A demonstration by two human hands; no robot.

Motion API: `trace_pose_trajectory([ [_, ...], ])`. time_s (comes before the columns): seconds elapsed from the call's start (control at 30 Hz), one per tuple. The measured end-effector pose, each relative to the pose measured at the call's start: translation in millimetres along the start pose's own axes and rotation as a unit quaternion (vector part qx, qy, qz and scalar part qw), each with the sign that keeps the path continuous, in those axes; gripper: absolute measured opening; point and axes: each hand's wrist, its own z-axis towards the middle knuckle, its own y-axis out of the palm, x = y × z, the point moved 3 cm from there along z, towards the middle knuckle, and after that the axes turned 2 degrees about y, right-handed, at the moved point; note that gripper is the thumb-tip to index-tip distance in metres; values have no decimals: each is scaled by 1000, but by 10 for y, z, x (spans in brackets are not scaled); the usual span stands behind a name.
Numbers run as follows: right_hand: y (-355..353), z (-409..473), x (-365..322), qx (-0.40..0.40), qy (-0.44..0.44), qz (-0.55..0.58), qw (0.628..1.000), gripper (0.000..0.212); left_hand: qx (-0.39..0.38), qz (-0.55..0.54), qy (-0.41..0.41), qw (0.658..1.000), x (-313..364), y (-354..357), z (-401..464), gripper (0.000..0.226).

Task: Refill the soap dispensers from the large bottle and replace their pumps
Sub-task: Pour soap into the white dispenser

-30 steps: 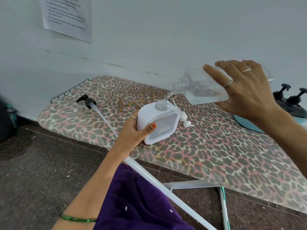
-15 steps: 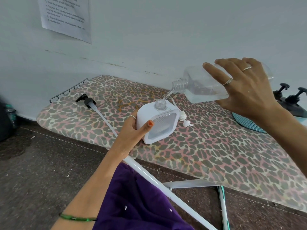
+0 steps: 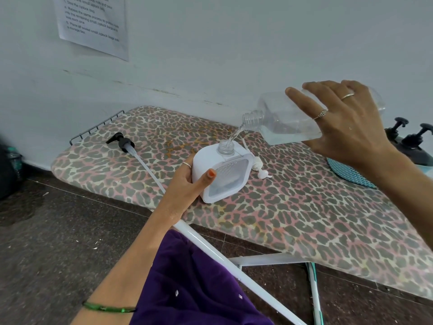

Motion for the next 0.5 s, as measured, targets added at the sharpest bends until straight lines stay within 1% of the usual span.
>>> trace_pose_trajectory([
  [0.27, 20, 1, 14, 16, -14, -13, 1000, 84, 3, 11, 0, 1000, 13, -1, 6, 84],
  [0.5, 19, 3, 18, 13, -11, -13, 1000, 85, -4, 6, 5, 1000, 14, 8, 10, 90],
])
